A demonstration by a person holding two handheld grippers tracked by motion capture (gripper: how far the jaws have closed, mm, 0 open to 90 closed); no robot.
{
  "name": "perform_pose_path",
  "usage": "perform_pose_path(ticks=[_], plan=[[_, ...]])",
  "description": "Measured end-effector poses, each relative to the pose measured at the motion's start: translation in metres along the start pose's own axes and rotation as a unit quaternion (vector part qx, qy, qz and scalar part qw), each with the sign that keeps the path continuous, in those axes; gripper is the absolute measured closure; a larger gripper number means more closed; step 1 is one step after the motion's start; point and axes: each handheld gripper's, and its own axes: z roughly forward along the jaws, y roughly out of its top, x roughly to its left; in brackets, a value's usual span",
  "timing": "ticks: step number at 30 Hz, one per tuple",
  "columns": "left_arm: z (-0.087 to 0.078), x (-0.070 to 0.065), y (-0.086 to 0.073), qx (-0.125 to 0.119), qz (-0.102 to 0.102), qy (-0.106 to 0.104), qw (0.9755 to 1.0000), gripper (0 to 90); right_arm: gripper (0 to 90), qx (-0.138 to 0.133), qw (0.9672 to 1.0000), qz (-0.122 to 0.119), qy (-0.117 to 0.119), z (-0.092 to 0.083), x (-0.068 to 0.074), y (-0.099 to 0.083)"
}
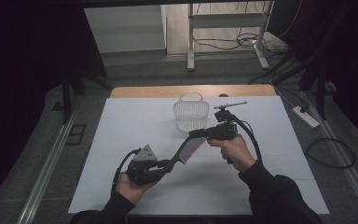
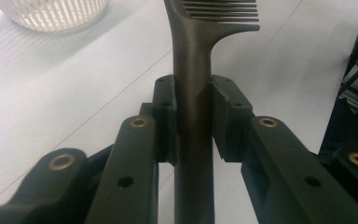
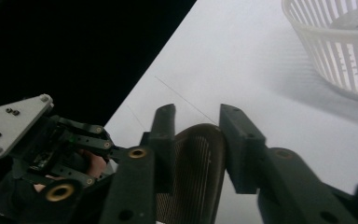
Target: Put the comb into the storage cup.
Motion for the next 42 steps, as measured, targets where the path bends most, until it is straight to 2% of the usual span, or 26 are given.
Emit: perform_pose_path(ticks=[5,10,13,22,26,30,42], plan=[[0.0,0.0,0.0,0.0,0.003,0.002,1.0,71.9,76.8,-0.005,0.9999,0.006,0.01,-0.001,-0.003,-0.001],[0.002,0.0,-0.001,0.004,0.005,0.002,1.0,71.9,80.3,-0.006,0.9988,0.034,0.036,-0.001,-0.008,-0.001],[0.005,-0.002,-0.001,0.013,0.01,0.006,0.9998,71.8,83.7,-0.007,0.9957,0.063,0.067,-0.001,-0.011,-0.001],[0.005,0.002,-0.002,0.009,-0.003,-0.005,0.9999,69.7,84.2,-0.013,0.9951,0.058,0.079,-0.001,-0.006,-0.001],[0.003,0.003,-0.002,0.005,-0.009,-0.006,0.9999,64.9,84.2,-0.015,0.996,0.053,0.07,-0.002,-0.005,-0.002],[0.003,0.004,-0.002,0.007,-0.011,-0.005,0.9999,59.0,84.3,-0.025,0.9952,0.058,0.075,-0.004,-0.005,-0.001],[-0.001,0.005,-0.003,0.002,-0.022,0.003,0.9998,33.5,84.2,-0.038,0.9948,0.054,0.077,-0.01,-0.002,-0.001]])
